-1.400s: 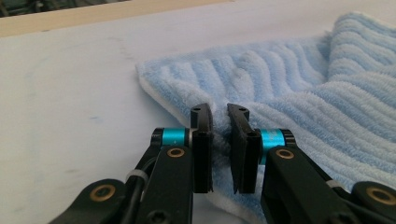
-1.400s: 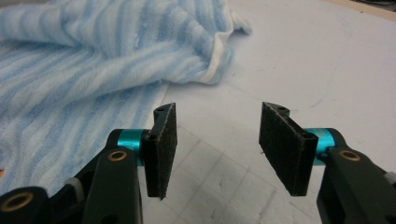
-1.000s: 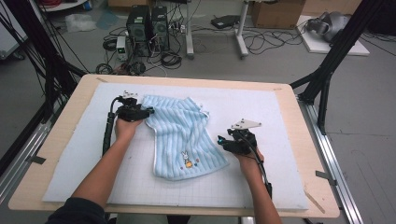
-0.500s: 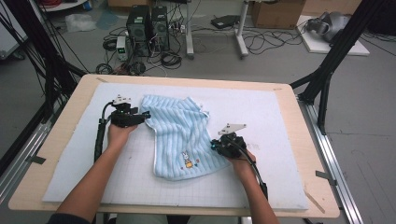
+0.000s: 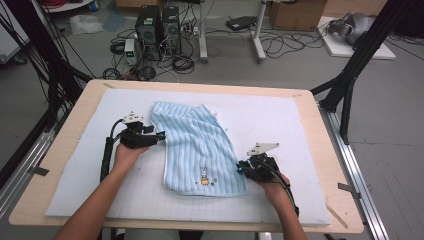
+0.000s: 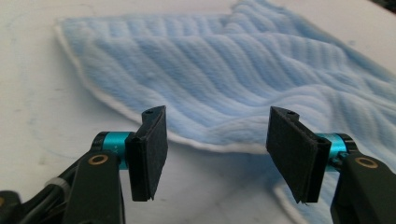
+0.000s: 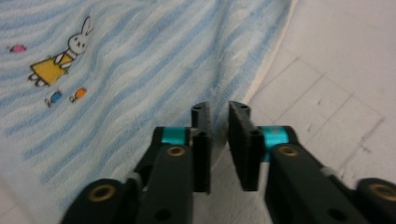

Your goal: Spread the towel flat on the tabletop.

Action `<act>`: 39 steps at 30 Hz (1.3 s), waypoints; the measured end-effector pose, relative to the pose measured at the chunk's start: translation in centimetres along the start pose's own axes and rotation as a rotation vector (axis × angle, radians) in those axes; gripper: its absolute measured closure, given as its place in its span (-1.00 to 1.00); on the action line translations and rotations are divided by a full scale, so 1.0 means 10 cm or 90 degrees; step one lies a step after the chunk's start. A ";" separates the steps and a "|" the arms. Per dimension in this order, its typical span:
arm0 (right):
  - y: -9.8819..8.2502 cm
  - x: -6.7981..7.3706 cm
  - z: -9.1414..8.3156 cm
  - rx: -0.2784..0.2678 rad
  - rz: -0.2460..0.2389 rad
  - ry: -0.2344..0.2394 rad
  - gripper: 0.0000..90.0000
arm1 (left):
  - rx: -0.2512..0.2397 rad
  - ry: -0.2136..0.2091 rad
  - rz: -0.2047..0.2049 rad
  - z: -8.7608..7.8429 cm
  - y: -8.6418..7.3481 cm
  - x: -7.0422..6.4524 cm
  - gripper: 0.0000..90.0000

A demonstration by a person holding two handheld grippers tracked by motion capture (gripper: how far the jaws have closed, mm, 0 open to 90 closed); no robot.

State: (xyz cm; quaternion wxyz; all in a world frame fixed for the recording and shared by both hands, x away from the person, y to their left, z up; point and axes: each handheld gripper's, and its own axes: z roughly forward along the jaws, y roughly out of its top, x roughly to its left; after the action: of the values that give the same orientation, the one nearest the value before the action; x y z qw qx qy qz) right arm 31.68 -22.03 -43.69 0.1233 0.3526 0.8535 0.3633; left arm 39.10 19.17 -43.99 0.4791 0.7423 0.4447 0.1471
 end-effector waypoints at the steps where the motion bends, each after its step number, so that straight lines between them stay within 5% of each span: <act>1: 0.01 0.00 0.00 -0.012 0.007 -0.003 0.49 | 0.004 -0.010 0.002 0.01 -0.03 -0.04 -0.14; 6: 0.07 -0.04 0.04 -0.067 0.031 -0.039 0.20 | 0.035 -0.049 0.013 0.05 -0.09 -0.19 -0.16; 12: 0.09 -0.08 0.09 -0.083 0.043 -0.053 0.06 | 0.015 -0.047 0.024 -0.05 -0.10 -0.26 -0.15; 15: 0.09 -0.09 0.10 -0.081 0.049 -0.048 0.04 | 0.029 -0.045 0.038 -0.08 -0.16 -0.27 -0.15; 19: 0.10 -0.05 0.18 -0.067 0.021 -0.041 0.13 | 0.061 -0.063 0.074 -0.03 -0.23 -0.33 -0.09; 22: 0.13 -0.02 0.23 -0.062 0.010 -0.041 0.16 | 0.083 -0.048 0.117 0.00 -0.23 -0.39 -0.01; 24: 0.16 -0.01 0.28 -0.062 0.007 -0.041 0.18 | 0.091 -0.032 0.150 0.02 -0.23 -0.45 0.12; 25: 0.17 -0.01 0.30 -0.060 0.011 -0.038 0.17 | 0.089 -0.043 0.163 0.02 -0.23 -0.46 0.29; 26: 0.18 -0.02 0.33 -0.057 0.015 -0.038 0.17 | 0.086 -0.052 0.172 0.03 -0.23 -0.47 0.67; 28: 0.20 -0.03 0.38 -0.053 0.043 -0.045 0.14 | 0.088 -0.042 0.188 0.06 -0.20 -0.48 0.89; 30: 0.24 -0.04 0.40 -0.041 0.061 -0.061 0.18 | 0.082 -0.025 0.178 0.10 -0.16 -0.44 0.90; 35: 0.32 -0.07 0.46 -0.038 0.036 -0.064 0.81 | 0.059 0.003 0.131 0.19 -0.04 -0.28 0.91; 39: 0.40 -0.12 0.51 -0.037 0.034 -0.097 0.85 | 0.046 0.014 0.125 0.27 0.06 -0.23 0.91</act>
State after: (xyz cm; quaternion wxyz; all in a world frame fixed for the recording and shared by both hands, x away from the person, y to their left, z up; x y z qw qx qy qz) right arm 36.93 -18.20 -44.49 0.1884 0.3985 0.8209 0.3630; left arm 39.86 15.72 -44.32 0.4301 0.7975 0.3801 0.1856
